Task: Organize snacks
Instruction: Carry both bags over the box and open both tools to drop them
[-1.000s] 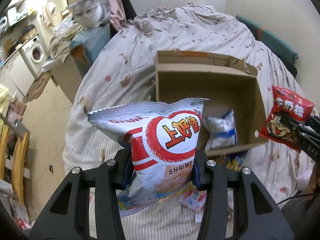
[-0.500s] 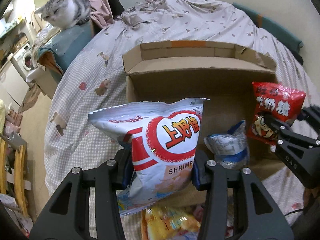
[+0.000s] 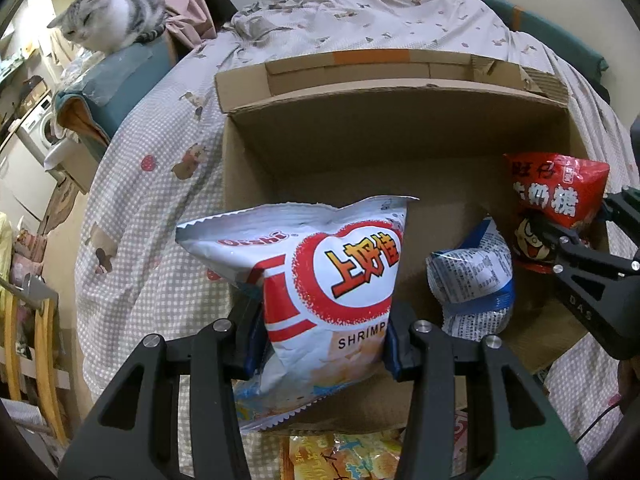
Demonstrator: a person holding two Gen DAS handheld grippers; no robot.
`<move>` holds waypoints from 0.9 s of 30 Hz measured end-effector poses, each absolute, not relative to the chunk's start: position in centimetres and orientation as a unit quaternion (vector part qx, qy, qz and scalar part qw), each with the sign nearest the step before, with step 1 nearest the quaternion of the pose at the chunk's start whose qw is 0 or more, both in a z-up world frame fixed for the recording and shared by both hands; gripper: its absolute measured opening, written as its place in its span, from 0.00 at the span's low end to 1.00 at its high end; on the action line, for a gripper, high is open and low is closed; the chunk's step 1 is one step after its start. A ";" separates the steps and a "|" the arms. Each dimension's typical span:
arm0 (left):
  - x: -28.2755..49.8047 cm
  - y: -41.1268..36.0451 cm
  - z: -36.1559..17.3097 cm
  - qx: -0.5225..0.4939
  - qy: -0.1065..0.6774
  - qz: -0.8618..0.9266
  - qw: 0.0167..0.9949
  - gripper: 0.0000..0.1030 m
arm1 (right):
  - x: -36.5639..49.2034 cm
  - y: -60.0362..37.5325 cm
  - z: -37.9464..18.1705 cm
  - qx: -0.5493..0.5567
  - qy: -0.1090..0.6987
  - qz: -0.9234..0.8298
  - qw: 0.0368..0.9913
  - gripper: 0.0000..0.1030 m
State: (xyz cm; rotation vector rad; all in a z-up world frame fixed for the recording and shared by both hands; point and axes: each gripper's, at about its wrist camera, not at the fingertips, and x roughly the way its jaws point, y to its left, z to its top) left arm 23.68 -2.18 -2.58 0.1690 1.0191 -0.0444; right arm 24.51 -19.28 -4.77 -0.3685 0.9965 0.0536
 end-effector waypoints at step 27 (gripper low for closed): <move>23.2 -1.8 -1.0 0.049 0.477 -0.037 0.877 0.74 | 23.1 -19.7 -1.4 -0.111 0.438 0.074 0.889 0.79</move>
